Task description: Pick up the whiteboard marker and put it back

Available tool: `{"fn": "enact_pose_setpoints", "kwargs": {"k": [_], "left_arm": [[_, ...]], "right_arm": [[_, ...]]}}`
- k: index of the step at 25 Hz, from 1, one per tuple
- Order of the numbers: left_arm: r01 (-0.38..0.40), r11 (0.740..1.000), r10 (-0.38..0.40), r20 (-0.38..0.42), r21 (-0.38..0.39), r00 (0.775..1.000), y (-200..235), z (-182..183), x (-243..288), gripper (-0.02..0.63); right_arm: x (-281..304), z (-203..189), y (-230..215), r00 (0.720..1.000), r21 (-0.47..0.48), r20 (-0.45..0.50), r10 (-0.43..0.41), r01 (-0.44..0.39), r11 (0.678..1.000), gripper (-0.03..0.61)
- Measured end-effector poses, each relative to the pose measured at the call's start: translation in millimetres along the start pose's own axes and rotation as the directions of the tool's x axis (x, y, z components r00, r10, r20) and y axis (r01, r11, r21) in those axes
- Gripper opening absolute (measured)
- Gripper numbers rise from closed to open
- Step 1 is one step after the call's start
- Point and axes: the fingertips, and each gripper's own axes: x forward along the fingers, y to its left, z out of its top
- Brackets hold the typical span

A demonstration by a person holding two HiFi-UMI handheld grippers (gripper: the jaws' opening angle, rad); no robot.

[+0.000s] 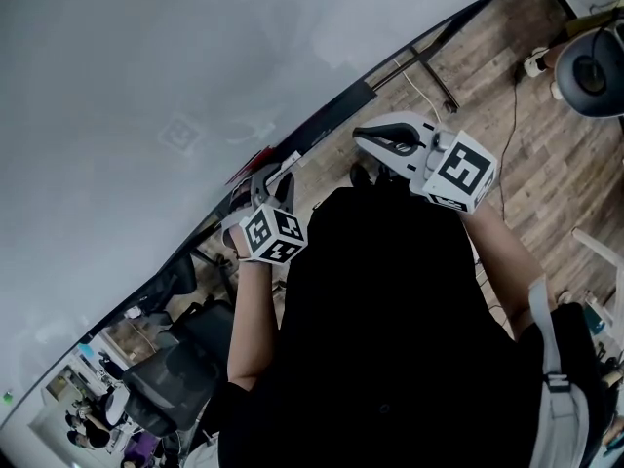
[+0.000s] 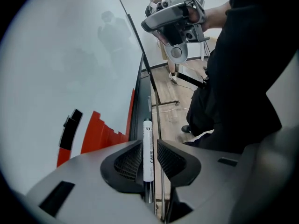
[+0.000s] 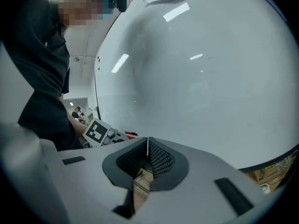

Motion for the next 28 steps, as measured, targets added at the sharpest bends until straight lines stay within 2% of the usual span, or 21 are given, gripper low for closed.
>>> {"fn": "enact_pose_setpoints", "kwargs": {"k": [5, 12, 28], "left_arm": [[0.019, 1.000, -0.019, -0.056, 0.006, 0.998, 1, -9, 7, 0.102], [0.031, 0.999, -0.030, -0.090, 0.007, 0.996, -1, -17, 12, 0.103], [0.018, 1.000, -0.018, -0.111, -0.007, 0.994, 2, -20, 10, 0.087]], "right_arm": [[0, -2, 0, 1.000, 0.000, -0.005, 0.003, -0.003, 1.000, 0.020], [-9, -3, -1, 1.000, 0.000, -0.013, -0.006, 0.006, 1.000, 0.021], [-20, -3, -4, 1.000, -0.010, -0.022, -0.017, 0.017, 1.000, 0.020]]}}
